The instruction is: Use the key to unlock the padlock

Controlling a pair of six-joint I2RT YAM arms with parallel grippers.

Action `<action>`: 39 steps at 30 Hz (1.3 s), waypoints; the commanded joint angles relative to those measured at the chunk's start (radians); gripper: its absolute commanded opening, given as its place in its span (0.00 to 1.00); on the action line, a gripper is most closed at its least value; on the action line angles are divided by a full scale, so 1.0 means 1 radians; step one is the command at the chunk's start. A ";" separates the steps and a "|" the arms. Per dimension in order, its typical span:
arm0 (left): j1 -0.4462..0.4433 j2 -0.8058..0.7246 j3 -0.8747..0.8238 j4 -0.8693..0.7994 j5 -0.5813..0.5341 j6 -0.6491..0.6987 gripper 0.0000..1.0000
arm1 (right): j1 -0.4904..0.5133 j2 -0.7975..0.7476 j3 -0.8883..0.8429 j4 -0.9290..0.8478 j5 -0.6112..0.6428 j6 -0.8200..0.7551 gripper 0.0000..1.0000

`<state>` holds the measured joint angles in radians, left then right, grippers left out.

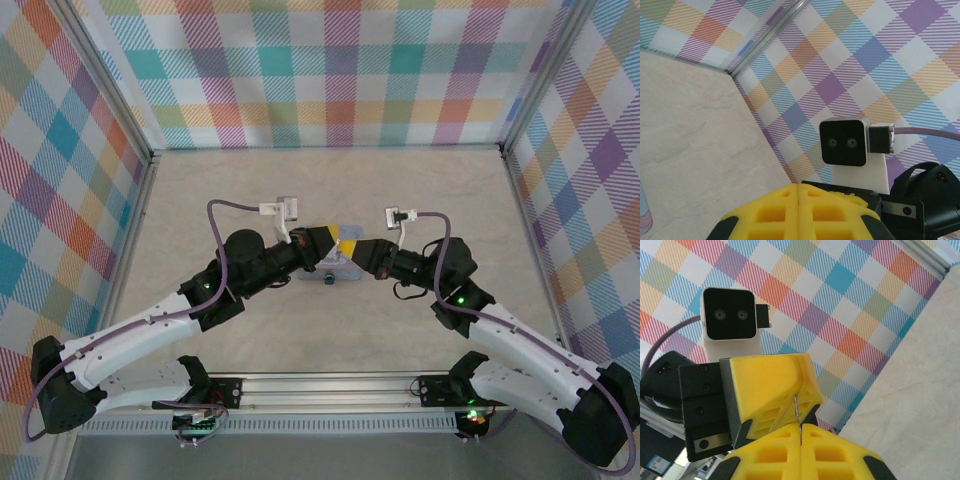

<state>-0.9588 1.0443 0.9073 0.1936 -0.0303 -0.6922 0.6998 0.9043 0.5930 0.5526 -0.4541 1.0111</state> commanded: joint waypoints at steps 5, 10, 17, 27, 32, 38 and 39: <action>0.001 -0.017 -0.002 0.025 -0.002 -0.007 0.00 | -0.008 -0.025 0.021 0.009 0.031 -0.025 0.00; 0.003 -0.032 -0.002 -0.009 -0.021 -0.003 0.00 | -0.027 -0.047 0.029 -0.059 0.029 -0.047 0.00; 0.020 -0.097 -0.016 -0.088 -0.065 0.003 0.37 | -0.065 -0.083 0.047 -0.208 0.009 -0.094 0.00; 0.026 -0.149 -0.059 -0.346 -0.159 -0.028 0.67 | -0.101 -0.169 0.065 -0.481 0.076 -0.229 0.00; 0.029 -0.138 -0.094 -0.532 -0.253 -0.080 0.82 | -0.106 -0.176 0.119 -0.706 0.209 -0.369 0.00; 0.092 -0.054 -0.094 -0.606 -0.271 -0.097 0.97 | -0.108 -0.146 0.160 -0.871 0.393 -0.490 0.00; 0.111 -0.029 -0.088 -0.607 -0.268 -0.092 0.99 | -0.108 -0.139 0.158 -0.885 0.430 -0.500 0.00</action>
<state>-0.8890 0.9745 0.8082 -0.3527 -0.2653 -0.7746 0.5983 0.7525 0.7208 -0.2161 -0.1596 0.6079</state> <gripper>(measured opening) 0.975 0.059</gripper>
